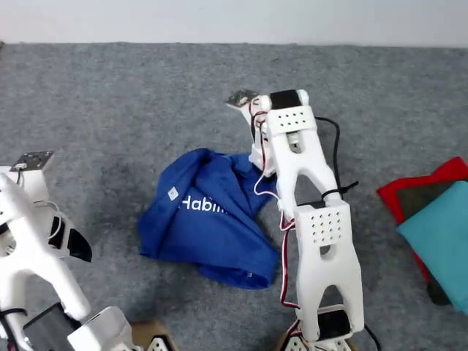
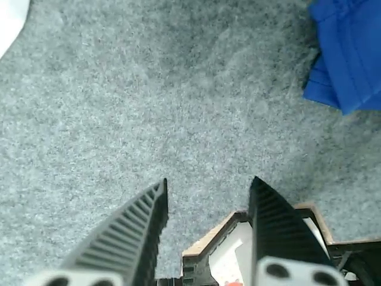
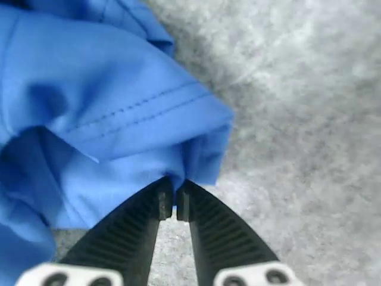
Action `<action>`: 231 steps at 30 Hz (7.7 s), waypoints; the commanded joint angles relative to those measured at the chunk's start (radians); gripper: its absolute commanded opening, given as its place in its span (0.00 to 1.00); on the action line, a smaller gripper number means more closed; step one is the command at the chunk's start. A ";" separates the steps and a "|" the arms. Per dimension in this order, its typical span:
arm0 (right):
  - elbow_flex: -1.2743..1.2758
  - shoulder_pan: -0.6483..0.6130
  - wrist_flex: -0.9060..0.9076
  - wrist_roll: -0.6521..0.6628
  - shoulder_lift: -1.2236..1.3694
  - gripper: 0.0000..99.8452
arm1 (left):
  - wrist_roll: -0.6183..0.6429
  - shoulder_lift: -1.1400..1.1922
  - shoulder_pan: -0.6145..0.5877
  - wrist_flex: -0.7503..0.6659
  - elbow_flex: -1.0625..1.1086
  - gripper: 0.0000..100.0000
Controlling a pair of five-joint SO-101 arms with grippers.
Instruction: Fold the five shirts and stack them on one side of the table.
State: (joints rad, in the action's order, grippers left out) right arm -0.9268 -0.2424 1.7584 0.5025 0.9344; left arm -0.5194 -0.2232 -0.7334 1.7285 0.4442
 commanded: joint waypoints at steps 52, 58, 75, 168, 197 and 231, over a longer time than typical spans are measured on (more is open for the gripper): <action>1.085 0.664 0.039 0.413 -1.000 0.46 | 0.201 0.669 0.756 -0.066 -0.806 0.21; 1.088 0.662 0.038 0.413 -0.998 0.46 | 0.201 0.971 0.829 0.029 -1.164 0.21; 1.086 0.662 0.036 0.413 -0.998 0.46 | 0.199 1.125 0.988 0.026 -1.133 0.02; 1.083 0.432 -0.047 0.155 -0.868 0.46 | 0.657 0.715 0.875 0.031 -0.495 0.18; 1.088 0.449 -0.041 0.150 -0.868 0.46 | 0.560 0.950 0.824 0.028 -0.501 0.01; 1.085 0.441 -0.064 0.157 -0.866 0.46 | -0.166 0.500 -0.123 0.031 -0.254 0.01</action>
State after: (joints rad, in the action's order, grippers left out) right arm 0.1657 0.1964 1.7047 0.6651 0.0706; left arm -0.6743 0.3322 -0.8086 1.7269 0.2064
